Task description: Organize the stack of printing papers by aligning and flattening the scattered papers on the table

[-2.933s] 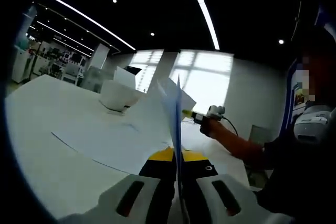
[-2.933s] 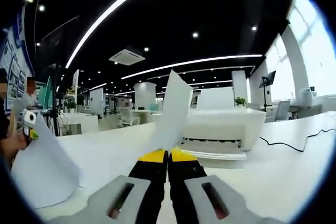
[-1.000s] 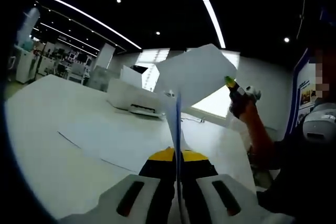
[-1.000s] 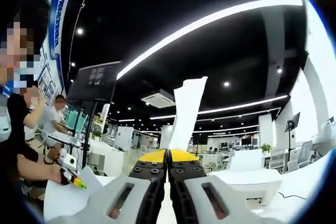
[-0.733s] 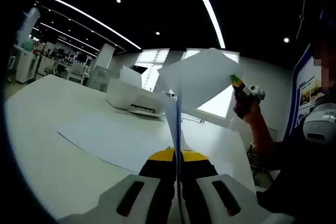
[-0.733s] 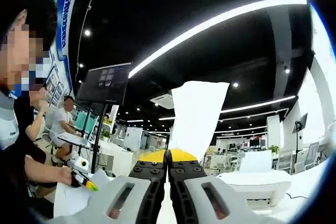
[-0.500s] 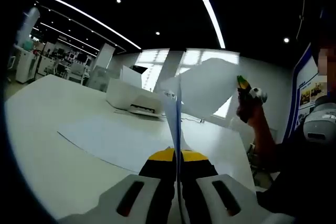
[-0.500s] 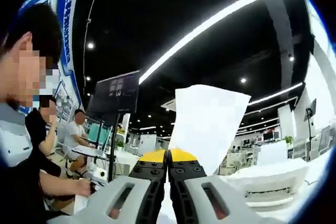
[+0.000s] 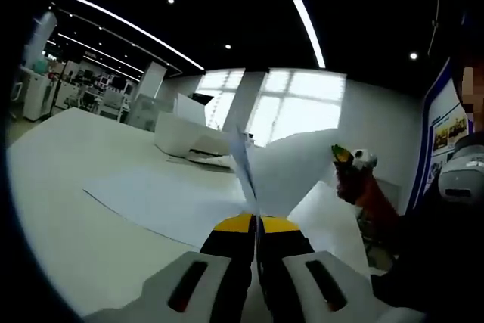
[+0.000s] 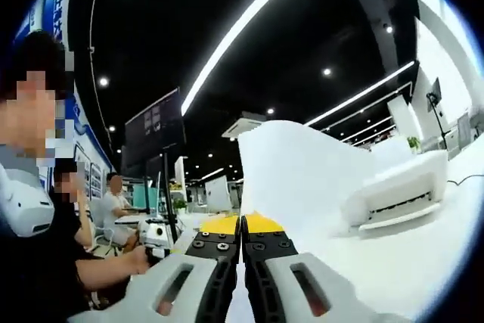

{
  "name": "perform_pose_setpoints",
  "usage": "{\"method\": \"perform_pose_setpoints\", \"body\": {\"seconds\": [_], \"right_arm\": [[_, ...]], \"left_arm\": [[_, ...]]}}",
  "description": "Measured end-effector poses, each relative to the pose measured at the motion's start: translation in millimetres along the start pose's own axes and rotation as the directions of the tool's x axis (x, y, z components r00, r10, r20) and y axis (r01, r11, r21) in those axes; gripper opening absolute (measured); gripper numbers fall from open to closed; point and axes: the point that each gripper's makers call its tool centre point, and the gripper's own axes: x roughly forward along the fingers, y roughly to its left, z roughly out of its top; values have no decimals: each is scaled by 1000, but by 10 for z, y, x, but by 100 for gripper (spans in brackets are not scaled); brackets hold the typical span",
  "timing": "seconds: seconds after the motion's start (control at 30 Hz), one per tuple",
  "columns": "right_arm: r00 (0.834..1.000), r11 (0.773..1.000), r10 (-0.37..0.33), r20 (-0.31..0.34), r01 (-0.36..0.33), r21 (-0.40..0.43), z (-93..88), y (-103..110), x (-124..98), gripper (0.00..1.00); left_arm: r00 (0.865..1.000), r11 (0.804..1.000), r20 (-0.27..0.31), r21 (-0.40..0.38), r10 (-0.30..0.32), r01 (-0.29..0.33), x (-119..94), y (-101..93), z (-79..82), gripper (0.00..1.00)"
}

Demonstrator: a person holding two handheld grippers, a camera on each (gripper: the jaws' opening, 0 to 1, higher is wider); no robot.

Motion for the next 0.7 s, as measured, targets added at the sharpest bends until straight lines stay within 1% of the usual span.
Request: {"method": "perform_pose_setpoints", "body": {"seconds": [0.1,0.33,0.5,0.7], "right_arm": [[1000,1000,-13,-27,13,-4,-104,-29,-31,0],[997,999,-37,-65,39,37,-290,-105,-133,0],[994,996,-45,-98,52,70,-428,-125,-204,0],[989,991,-49,-136,65,115,-553,-144,-260,0]], "left_arm": [[1000,1000,-3,2,4,-4,3,3,-5,7],[1000,1000,3,-3,5,-5,-1,-6,1,7],[1000,1000,31,-22,-4,4,-28,2,46,7],[999,1000,43,-29,-11,12,-34,0,67,7]]}}
